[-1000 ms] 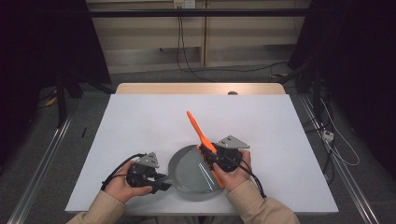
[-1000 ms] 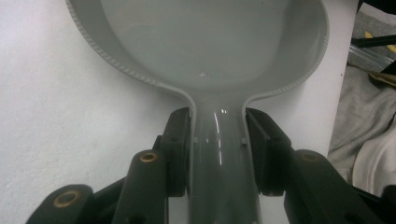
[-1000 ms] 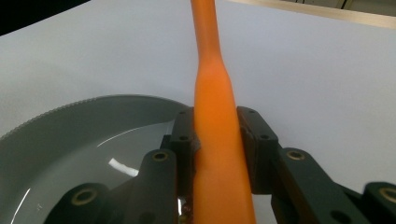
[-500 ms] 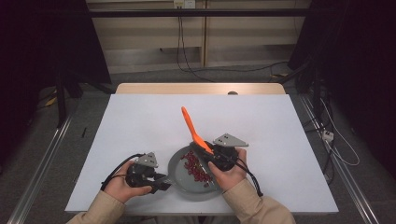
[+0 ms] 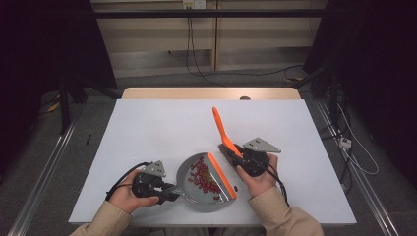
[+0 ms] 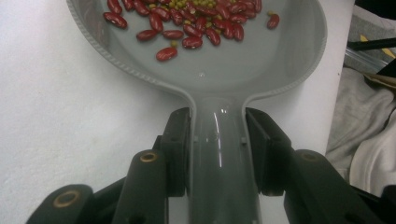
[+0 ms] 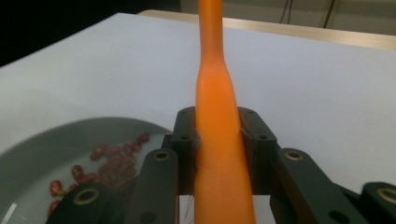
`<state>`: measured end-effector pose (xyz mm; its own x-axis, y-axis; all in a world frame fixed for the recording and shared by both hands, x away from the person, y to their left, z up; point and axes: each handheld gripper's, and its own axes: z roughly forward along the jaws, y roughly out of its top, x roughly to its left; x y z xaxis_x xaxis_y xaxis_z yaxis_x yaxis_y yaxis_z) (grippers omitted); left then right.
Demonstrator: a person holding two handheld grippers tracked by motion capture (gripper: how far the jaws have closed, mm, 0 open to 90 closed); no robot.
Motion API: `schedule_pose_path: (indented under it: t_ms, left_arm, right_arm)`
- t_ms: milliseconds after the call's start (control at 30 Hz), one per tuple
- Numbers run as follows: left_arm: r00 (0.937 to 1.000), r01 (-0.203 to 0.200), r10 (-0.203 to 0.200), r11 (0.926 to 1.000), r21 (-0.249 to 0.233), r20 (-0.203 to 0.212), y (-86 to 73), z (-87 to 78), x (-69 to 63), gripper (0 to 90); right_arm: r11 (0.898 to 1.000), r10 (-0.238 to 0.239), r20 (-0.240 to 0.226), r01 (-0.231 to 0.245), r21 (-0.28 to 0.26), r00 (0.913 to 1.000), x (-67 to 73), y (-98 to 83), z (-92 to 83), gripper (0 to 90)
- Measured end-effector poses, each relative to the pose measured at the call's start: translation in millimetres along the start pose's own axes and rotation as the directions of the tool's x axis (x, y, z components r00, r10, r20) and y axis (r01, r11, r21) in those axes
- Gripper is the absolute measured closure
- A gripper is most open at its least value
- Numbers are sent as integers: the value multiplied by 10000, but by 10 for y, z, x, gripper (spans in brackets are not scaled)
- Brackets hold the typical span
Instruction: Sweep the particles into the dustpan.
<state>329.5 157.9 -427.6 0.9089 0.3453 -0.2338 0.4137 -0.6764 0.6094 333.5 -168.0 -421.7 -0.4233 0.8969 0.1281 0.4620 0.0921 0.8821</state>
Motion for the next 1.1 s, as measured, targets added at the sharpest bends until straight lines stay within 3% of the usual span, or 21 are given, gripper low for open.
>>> schedule_pose_path:
  t_ms: [167,467,600,700,1100]
  left_arm:
    - [9999,-10,10,10000,-4,143,-13,-8,-4,627]
    - [9999,-63,61,9999,93,149,-9,-9,4,626]
    - [9999,-88,88,9999,53,136,-9,-7,-3,626]
    - [9998,-127,126,9999,85,129,-3,-8,-4,626]
    - [9999,-26,24,9999,131,121,23,19,-5,626]
  right_arm:
    - [9984,-525,542,514,226,9971,-44,-135,-79,710]
    - [9999,-147,616,150,-46,9980,-179,-7,-120,710]
    - [9974,-717,1118,707,127,9911,-199,-36,-90,710]
    - [9956,-904,1411,859,382,9859,-213,-138,-68,710]
    - [9972,-724,652,709,246,9952,204,-211,2,705]
